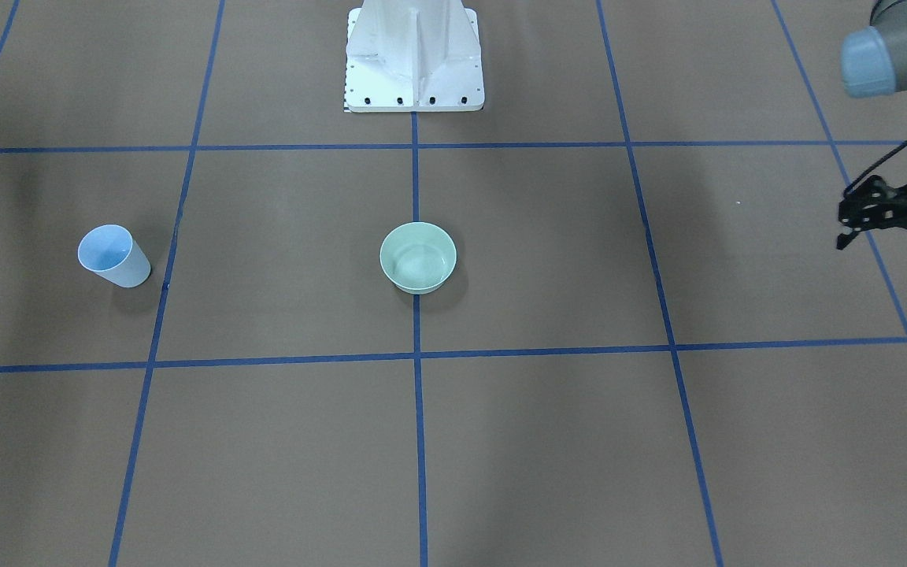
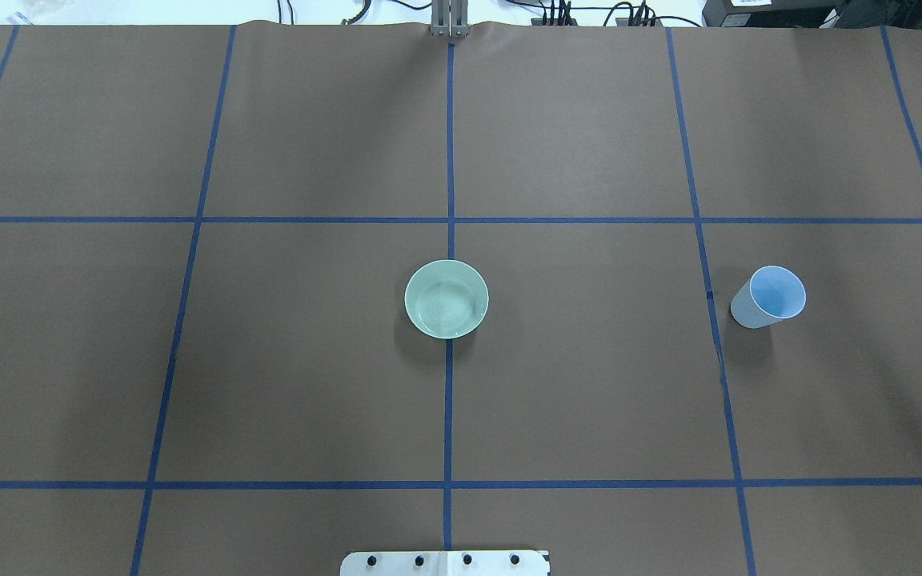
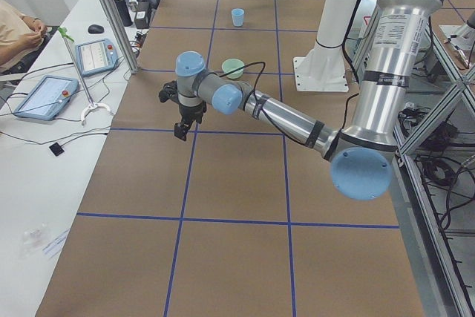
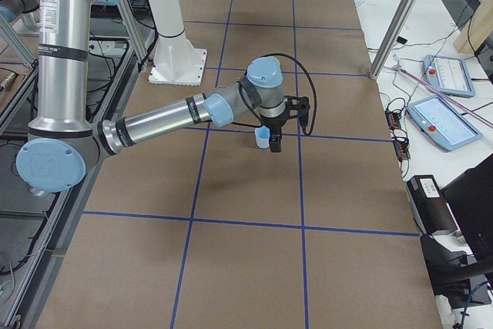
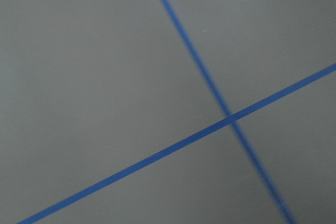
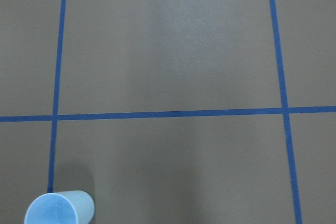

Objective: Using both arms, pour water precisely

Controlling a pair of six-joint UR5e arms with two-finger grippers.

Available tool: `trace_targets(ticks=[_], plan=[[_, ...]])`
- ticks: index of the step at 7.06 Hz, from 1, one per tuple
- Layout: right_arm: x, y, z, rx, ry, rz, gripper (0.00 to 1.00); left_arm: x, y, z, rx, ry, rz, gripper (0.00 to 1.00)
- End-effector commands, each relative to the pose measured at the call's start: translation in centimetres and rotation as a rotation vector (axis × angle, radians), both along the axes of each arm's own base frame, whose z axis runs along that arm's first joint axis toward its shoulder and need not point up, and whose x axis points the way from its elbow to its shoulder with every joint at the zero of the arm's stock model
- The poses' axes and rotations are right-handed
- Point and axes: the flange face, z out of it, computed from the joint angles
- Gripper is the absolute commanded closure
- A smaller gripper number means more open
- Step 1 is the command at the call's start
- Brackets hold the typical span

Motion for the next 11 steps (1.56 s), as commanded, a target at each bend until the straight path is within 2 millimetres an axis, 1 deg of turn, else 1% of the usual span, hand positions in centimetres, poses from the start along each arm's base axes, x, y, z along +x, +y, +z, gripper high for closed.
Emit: trace_targets(ticks=[1, 2, 3, 5, 7, 8, 9, 11], plan=[[-6.8, 0.3, -3.1, -0.012, 0.001, 0.076, 0.0, -9.0, 1.6, 8.5, -0.017, -0.023, 0.035, 0.0], [-10.7, 0.5, -5.5, -0.019, 0.0, 0.125, 0.0, -11.2, 3.9, 12.6, -0.08, -0.03, 0.003, 0.0], [-14.3, 1.3, -6.3, -0.02, 0.018, 0.154, 0.0, -11.9, 4.2, 14.9, -0.108, -0.03, -0.009, 0.0], [-20.2, 3.8, -7.0, 0.008, 0.076, 0.282, 0.0, -12.0, 3.9, 14.6, -0.081, -0.028, -0.019, 0.0], [-25.2, 7.2, -5.9, 0.069, 0.146, 0.379, 0.0, -12.0, 3.9, 14.6, -0.08, -0.028, -0.019, 0.0], [-26.1, 8.7, -4.5, 0.1, 0.189, 0.409, 0.0, -12.0, 3.9, 14.6, -0.082, -0.028, -0.02, 0.0], [-27.1, 10.0, -3.6, 0.129, 0.219, 0.446, 0.0, -12.0, 3.9, 14.6, -0.082, -0.028, -0.02, 0.0], [-29.3, 12.0, -2.6, 0.165, 0.293, 0.529, 0.0, -12.0, 3.9, 14.6, -0.082, -0.028, -0.02, 0.0]])
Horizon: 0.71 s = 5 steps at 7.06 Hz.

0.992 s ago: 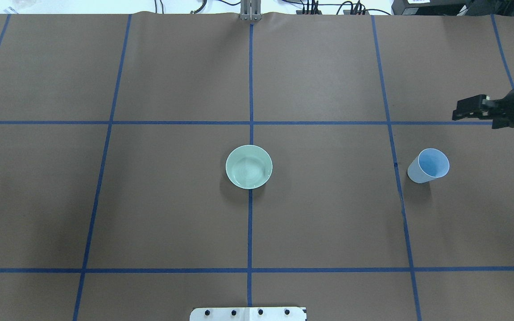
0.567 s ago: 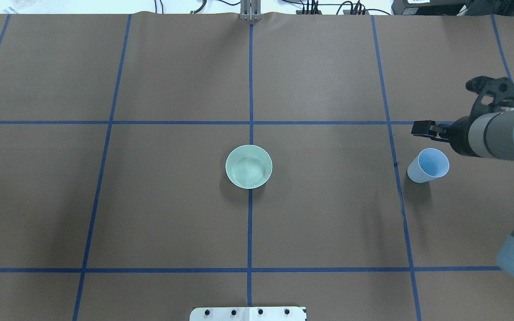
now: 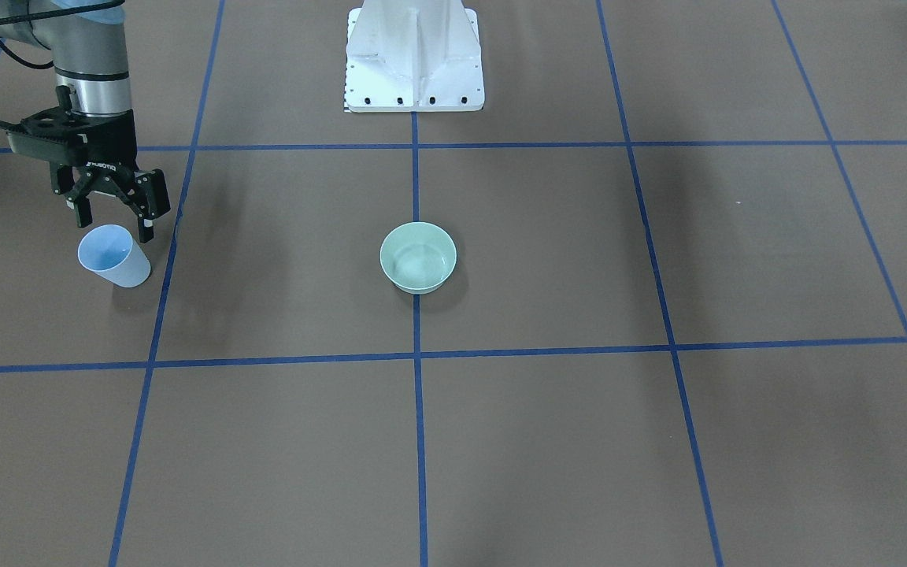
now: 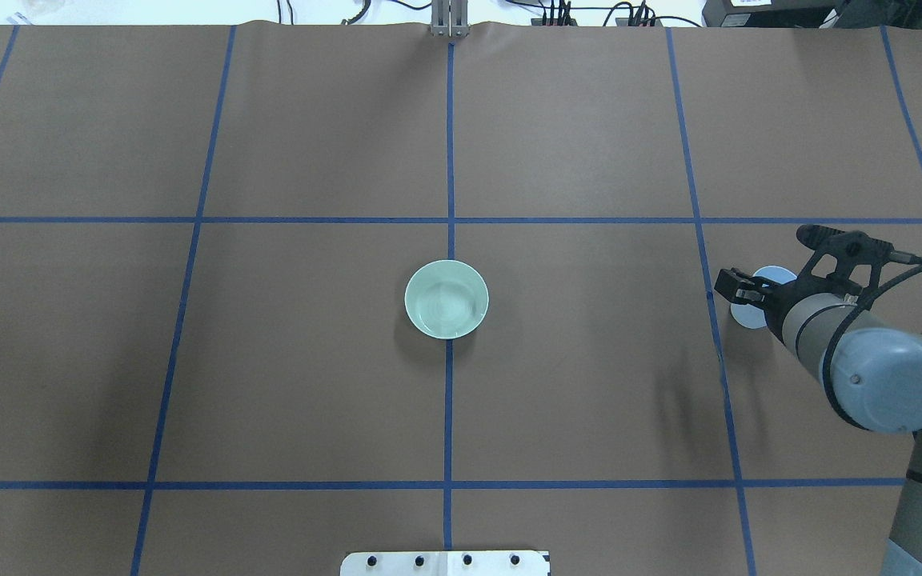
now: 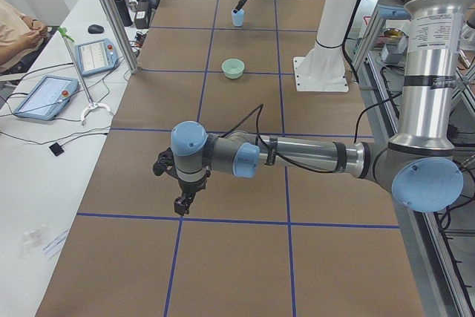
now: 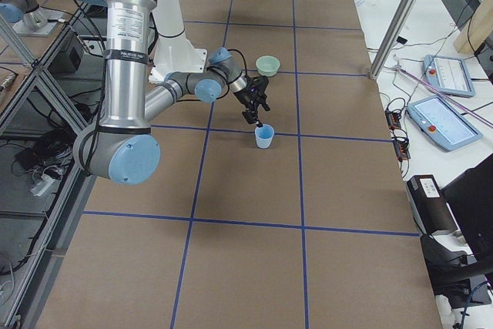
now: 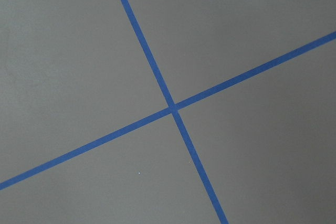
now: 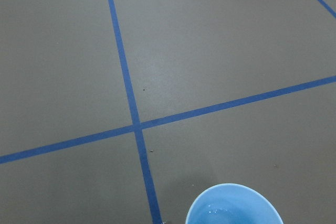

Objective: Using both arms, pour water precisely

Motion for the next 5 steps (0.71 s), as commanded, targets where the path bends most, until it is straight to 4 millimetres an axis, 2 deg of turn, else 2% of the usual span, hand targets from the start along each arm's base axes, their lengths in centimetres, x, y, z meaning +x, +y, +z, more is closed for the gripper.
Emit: trace_targets(ticks=[1, 3, 5], plan=[[-1.9, 2.0, 1.1, 0.034, 0.074, 0.08, 0.0, 0.0, 0.0, 0.1, -0.002, 0.0, 0.0, 0.0], [-3.2, 2.9, 2.2, 0.057, 0.097, 0.142, 0.0, 0.0, 0.1, 0.2, -0.005, 0.0, 0.0, 0.0], [-4.6, 3.2, 4.3, 0.079, 0.119, 0.185, 0.0, 0.0, 0.1, 0.1, -0.003, 0.001, 0.0, 0.0]])
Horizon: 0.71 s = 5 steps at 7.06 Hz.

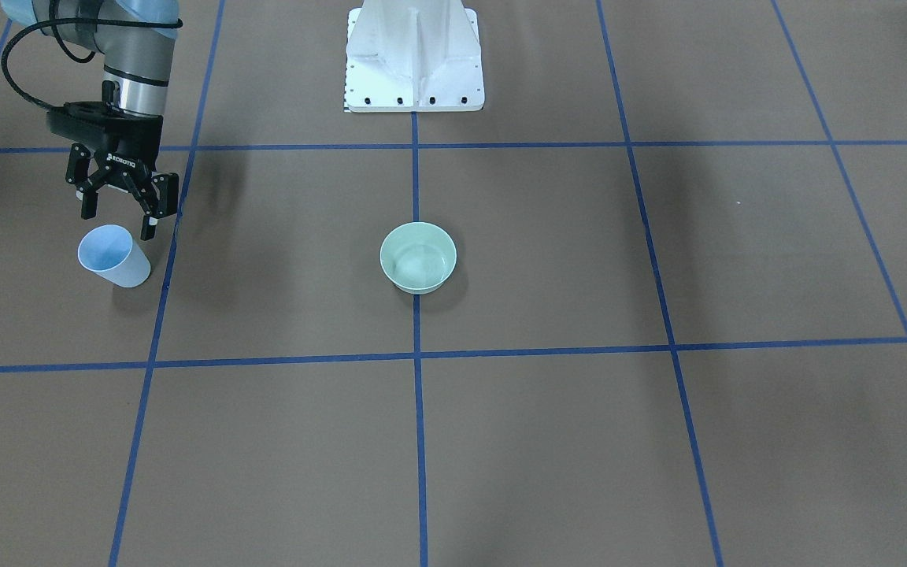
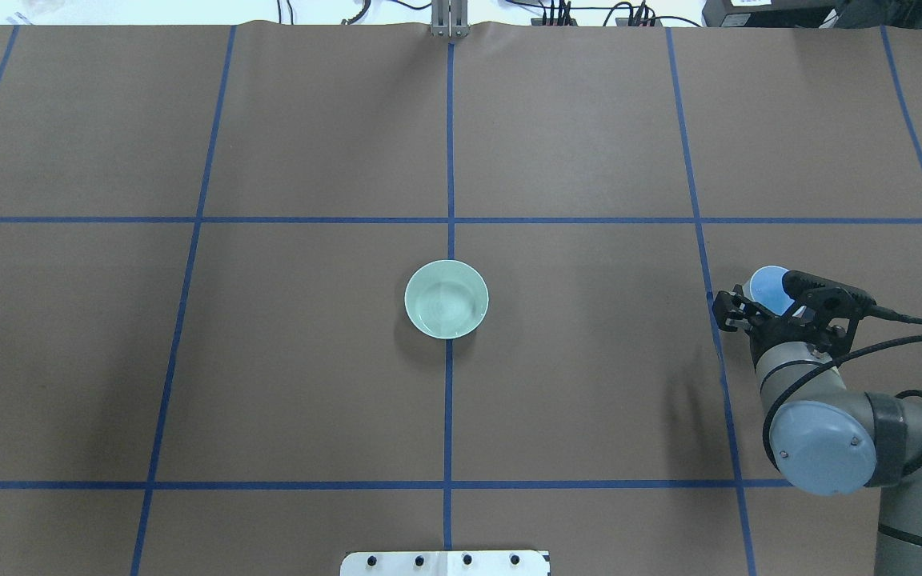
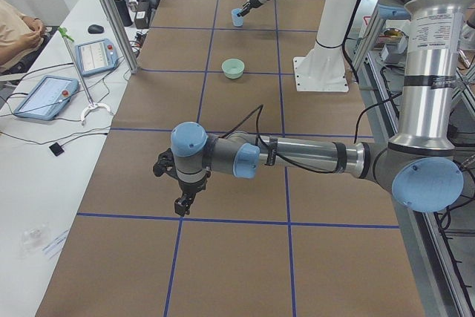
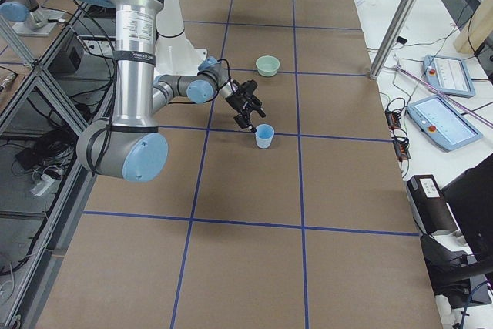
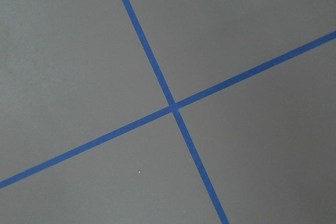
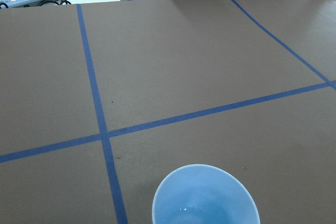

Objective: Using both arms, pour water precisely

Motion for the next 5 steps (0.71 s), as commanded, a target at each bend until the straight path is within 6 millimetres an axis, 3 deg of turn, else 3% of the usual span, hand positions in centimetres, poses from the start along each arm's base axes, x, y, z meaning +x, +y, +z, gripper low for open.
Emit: trace_targets(ticks=[1, 5], plan=[[-1.6, 0.6, 1.9, 0.026, 0.014, 0.043, 0.0, 0.0, 0.1, 0.1, 0.0, 0.0, 0.001, 0.0], [-2.9, 0.1, 4.8, 0.049, 0.05, 0.095, 0.0, 0.0, 0.1, 0.1, -0.002, 0.0, 0.001, 0.0]])
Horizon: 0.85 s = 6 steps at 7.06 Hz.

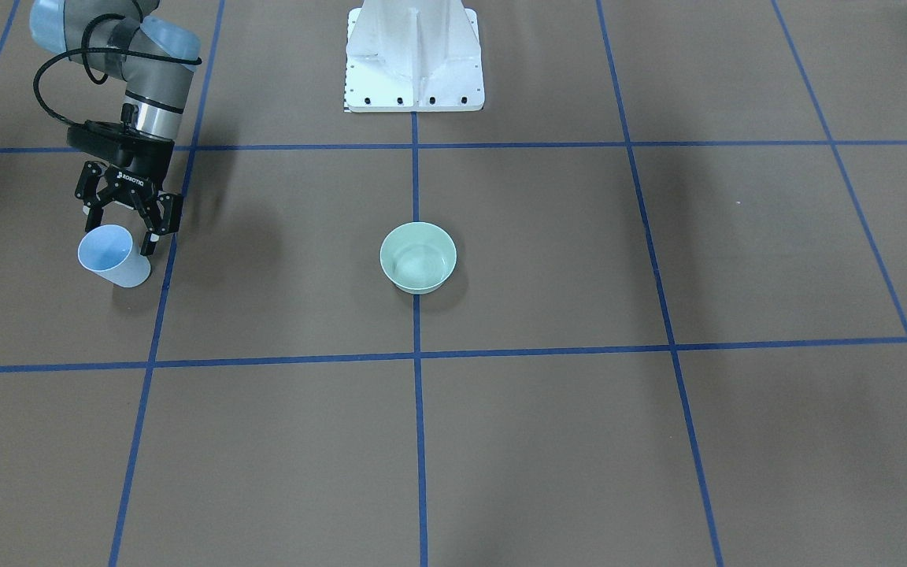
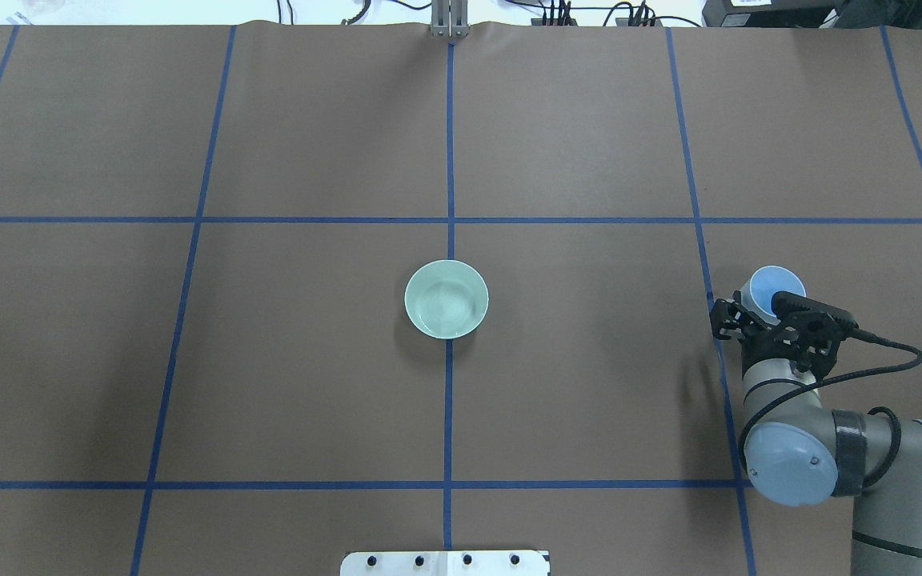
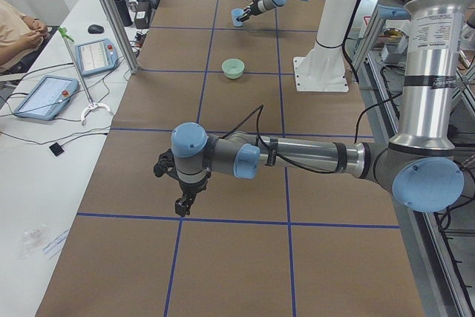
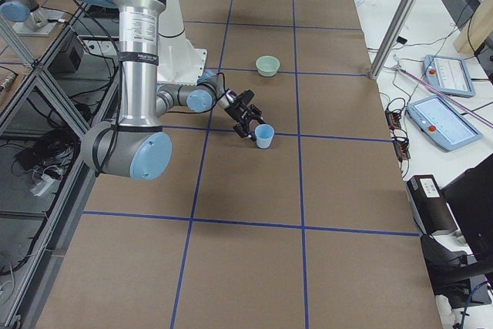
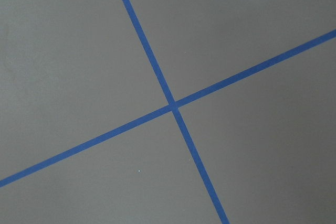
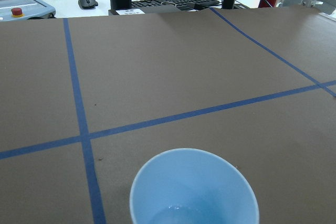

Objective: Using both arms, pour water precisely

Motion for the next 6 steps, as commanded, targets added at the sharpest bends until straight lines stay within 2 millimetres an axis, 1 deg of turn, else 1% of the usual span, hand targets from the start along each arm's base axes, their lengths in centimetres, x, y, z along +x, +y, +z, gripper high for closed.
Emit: trace_targets(ticks=[1, 2, 4, 5, 6], plan=[[-0.4, -0.2, 1.0, 0.008, 0.008, 0.023, 0.0, 0.0, 0.0, 0.0, 0.001, 0.0, 0.0, 0.0], [-0.5, -0.3, 1.3, 0.008, 0.015, 0.023, 0.0, 0.0, 0.0, 0.0, 0.0, 0.0, 0.0, 0.0], [-1.8, -0.8, 1.7, 0.006, 0.022, 0.026, 0.0, 0.0, 0.0, 0.0, 0.001, 0.0, 0.0, 0.0], [-1.8, -0.8, 1.9, 0.013, 0.029, 0.03, 0.0, 0.0, 0.0, 0.0, 0.001, 0.0, 0.0, 0.0], [-1.8, -1.1, 2.6, 0.023, 0.046, 0.038, 0.0, 0.0, 0.0, 0.0, 0.001, 0.0, 0.0, 0.0]])
